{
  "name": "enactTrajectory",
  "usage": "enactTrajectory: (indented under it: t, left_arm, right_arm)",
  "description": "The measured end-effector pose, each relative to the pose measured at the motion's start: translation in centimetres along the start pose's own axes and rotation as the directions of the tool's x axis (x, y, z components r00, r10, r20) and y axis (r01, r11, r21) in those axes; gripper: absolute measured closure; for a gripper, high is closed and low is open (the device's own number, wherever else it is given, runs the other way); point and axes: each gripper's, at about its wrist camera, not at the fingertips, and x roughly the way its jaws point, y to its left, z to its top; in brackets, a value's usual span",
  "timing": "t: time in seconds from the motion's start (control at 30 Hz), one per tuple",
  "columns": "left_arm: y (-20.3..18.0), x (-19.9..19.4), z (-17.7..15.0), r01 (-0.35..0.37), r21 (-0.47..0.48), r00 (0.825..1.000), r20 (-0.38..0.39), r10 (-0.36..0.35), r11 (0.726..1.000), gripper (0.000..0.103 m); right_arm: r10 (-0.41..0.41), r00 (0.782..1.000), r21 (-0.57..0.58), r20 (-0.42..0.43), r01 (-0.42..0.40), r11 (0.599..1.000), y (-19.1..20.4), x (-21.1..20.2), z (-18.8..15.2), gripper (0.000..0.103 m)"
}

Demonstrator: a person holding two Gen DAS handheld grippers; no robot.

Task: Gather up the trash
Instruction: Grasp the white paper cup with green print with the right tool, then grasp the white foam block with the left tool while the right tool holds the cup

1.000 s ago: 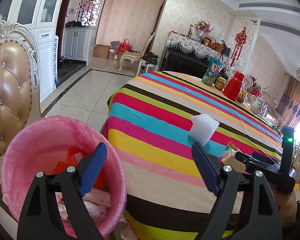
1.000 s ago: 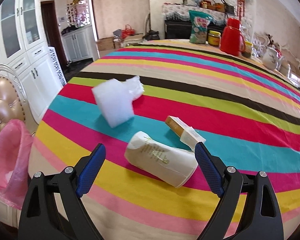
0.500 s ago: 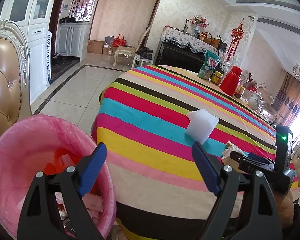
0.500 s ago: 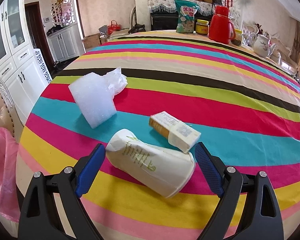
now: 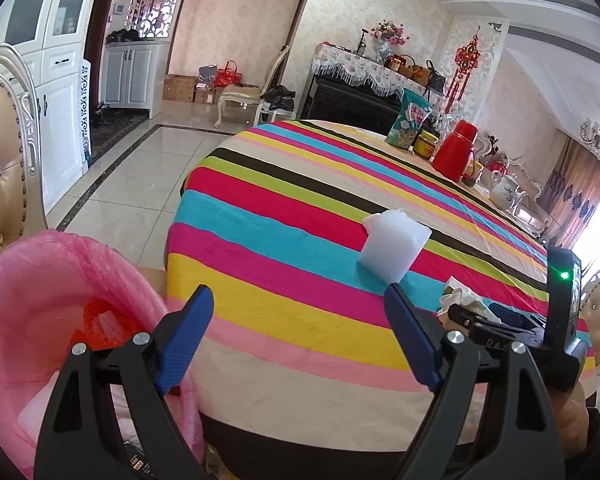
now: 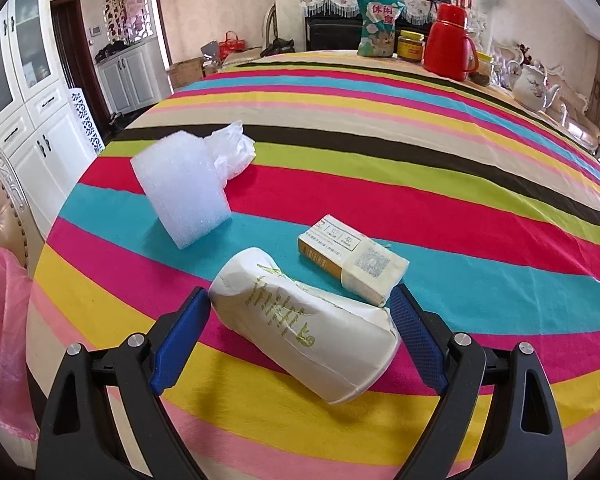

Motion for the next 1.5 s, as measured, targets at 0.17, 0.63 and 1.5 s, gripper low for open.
enactTrajectory:
  t: [0.17,0.63,1.5]
  left_arm:
    - [-0.6,0.7,0.2,0.008,0.007,1.000,-0.006,-0.008,1.000,0.019]
    - [-2.7,2.6,0.6,0.040,0.029,0.999,-0.028,-0.039,0.999,0.019]
    - [-10.3,12.0,3.0,0.109,0.229,0.990,-0.111,-0.085,0.967,0.019]
  right_arm:
    - [0.016,1.000,-0.010,-0.010,-0.016,1.000,-0.2,0.1,0.1,0.040]
    - [0.086,0.996,-0.061,-0.013,-0.087,0.994,-1.1,-0.5,0.1,0.070]
    - [0.068,0.991,-0.020,0.116,-0.066,0.998,-6.4,-4.0,1.6,0.070]
